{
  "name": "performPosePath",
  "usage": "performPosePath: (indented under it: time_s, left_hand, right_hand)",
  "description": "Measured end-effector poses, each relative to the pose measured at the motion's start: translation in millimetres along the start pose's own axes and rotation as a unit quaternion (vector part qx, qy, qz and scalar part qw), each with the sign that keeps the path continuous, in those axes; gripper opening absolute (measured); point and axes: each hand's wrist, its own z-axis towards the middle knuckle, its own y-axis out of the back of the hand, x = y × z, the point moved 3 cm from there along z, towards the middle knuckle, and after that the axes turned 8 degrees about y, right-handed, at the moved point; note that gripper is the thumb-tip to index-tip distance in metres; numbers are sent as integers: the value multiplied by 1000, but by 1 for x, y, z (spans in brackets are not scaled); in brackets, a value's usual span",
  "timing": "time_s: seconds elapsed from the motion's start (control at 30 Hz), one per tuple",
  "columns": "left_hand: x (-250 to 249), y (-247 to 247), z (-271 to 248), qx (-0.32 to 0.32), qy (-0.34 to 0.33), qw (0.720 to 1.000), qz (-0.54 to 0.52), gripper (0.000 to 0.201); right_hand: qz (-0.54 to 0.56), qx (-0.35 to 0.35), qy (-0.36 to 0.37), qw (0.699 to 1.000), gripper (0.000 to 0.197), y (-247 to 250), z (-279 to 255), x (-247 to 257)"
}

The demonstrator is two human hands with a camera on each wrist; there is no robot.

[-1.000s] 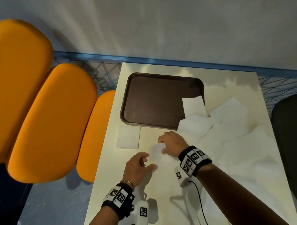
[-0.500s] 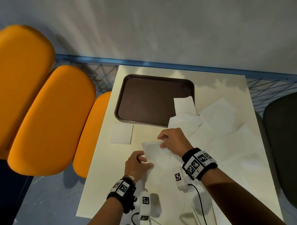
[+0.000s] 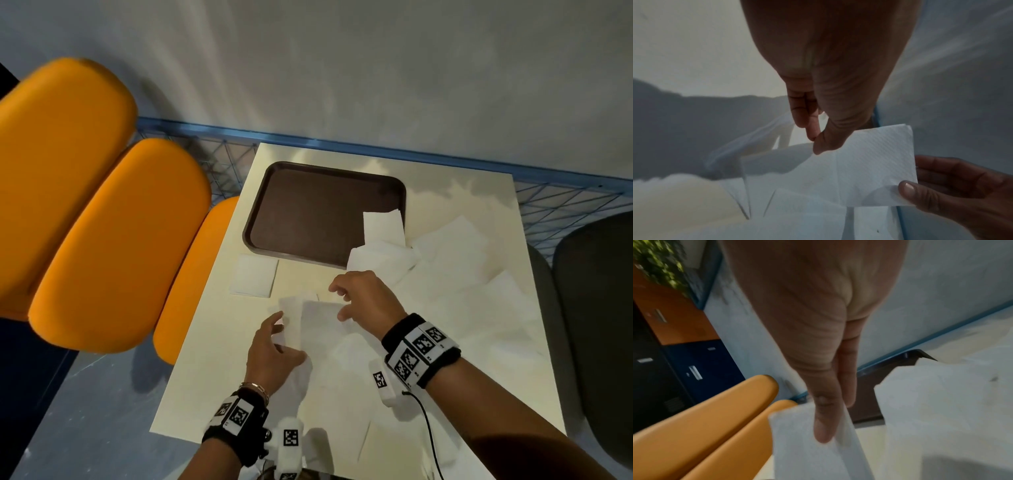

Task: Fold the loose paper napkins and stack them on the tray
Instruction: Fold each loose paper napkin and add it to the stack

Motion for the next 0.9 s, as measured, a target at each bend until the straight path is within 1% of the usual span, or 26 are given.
performPosePath:
  time_s: [0.07,0.1,0.13,0.17,0.2,0.27,0.3,0.33,0.37,0.43,0.47,0.53,0.6,0.67,0.73,0.8,0.9]
  left_hand:
    - [-8,8,-12,2,-38,999,20,108]
    - [-14,11,-20,11,-60,998,29,111]
    - [-20,14,-27,24,-79,996,37,109]
    - [-28,16,-35,40,-94,994,40,101]
    - [-37,18,-43,58,-99,993,29,86]
    - [-55,22,-60,99,-83,991,-29,50]
    - [-63,23,-67,114,-71,989,-58,36]
    - [-71,24,-75,125,-66,987,-82,28]
    - [-78,25,-81,134,-67,983,-105,25]
    - [-88,25,-94,151,-62,973,-163,25]
    - [-91,25,-100,155,-56,967,-195,26]
    - [-98,26,-111,155,-55,956,-243,25]
    - [-102,25,-118,145,-57,953,-261,23]
    - [-104,23,-124,133,-58,955,-258,22]
    - [-103,22,-128,129,-58,959,-244,22]
    - [-100,23,-132,133,-61,961,-234,21]
    - [-95,27,-136,145,-61,958,-240,24]
  right_hand:
    - [11,33,23,999,39,11,-8,16]
    - [20,49,37,998,34,18,-13,25]
    - [34,63,52,996,31,24,-18,34]
    - [50,75,68,994,29,31,-24,42]
    - [67,84,83,991,28,39,-29,50]
    - [107,88,102,985,27,55,-38,61]
    - [127,82,108,983,27,62,-42,64]
    - [148,67,113,980,26,69,-45,65]
    - [173,45,114,977,25,75,-48,65]
    - [233,-6,92,968,30,81,-55,56]
    - [272,-16,69,960,36,82,-59,50]
    - [349,13,27,937,40,75,-69,39]
    - [400,51,16,915,35,65,-83,32]
    - [425,58,10,903,28,57,-95,28]
    - [433,51,-1,900,28,51,-104,23]
    - [441,39,-8,896,28,49,-109,19]
    - [455,22,-11,890,23,48,-115,16]
